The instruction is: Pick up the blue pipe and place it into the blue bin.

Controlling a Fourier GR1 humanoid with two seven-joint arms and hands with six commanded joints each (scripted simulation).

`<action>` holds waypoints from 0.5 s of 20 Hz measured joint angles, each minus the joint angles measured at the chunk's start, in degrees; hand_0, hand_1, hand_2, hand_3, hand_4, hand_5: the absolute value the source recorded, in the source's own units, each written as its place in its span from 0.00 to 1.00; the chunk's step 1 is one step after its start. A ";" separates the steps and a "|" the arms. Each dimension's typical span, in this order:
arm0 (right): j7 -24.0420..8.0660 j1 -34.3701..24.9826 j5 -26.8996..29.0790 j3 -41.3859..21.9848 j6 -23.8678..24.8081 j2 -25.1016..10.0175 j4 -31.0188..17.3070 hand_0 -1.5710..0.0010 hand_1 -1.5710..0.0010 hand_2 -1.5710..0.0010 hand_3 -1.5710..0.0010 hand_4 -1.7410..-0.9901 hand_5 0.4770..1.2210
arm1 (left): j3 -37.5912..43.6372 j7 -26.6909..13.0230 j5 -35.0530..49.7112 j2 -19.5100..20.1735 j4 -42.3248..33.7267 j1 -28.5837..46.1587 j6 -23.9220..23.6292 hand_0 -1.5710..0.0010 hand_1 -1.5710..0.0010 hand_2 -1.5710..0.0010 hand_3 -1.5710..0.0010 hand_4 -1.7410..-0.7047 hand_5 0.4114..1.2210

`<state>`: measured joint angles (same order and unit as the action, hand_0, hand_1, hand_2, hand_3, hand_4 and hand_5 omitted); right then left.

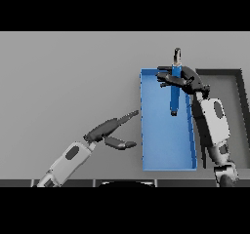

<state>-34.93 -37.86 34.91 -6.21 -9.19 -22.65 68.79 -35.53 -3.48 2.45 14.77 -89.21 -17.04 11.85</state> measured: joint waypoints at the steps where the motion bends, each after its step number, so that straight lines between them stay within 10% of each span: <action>1: 0.00 1.00 0.90 -1.69 -0.35 -1.44 -0.79 0.00 0.00 0.00 0.00 0.20 0.86 | 0.29 -0.26 0.33 -0.13 -0.25 -0.37 -0.12 1.00 1.00 1.00 1.00 0.83 0.06; 3: 0.00 1.32 3.16 -7.17 1.03 -3.95 -3.94 0.00 0.07 0.11 0.29 0.26 0.88 | 0.24 -0.56 0.63 -0.11 -0.26 -0.40 0.25 1.00 1.00 1.00 1.00 0.83 0.05; 6: 0.00 -1.21 12.71 -19.51 6.15 -8.18 -9.00 0.47 0.52 0.55 0.63 0.46 0.94 | -0.10 -1.25 -0.03 -0.72 0.25 -0.46 -0.28 1.00 1.00 1.00 1.00 0.83 0.05; 10: 0.00 -5.95 22.08 -33.11 6.06 -14.06 -10.53 0.78 0.81 0.81 0.85 0.71 0.74 | 0.01 -1.59 0.10 -0.62 -0.14 -0.28 -0.52 1.00 1.00 1.00 1.00 0.82 0.05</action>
<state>-34.94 -43.81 56.99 -39.33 -3.13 -36.72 58.26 -35.52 -5.07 2.55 14.16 -89.35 -17.32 11.33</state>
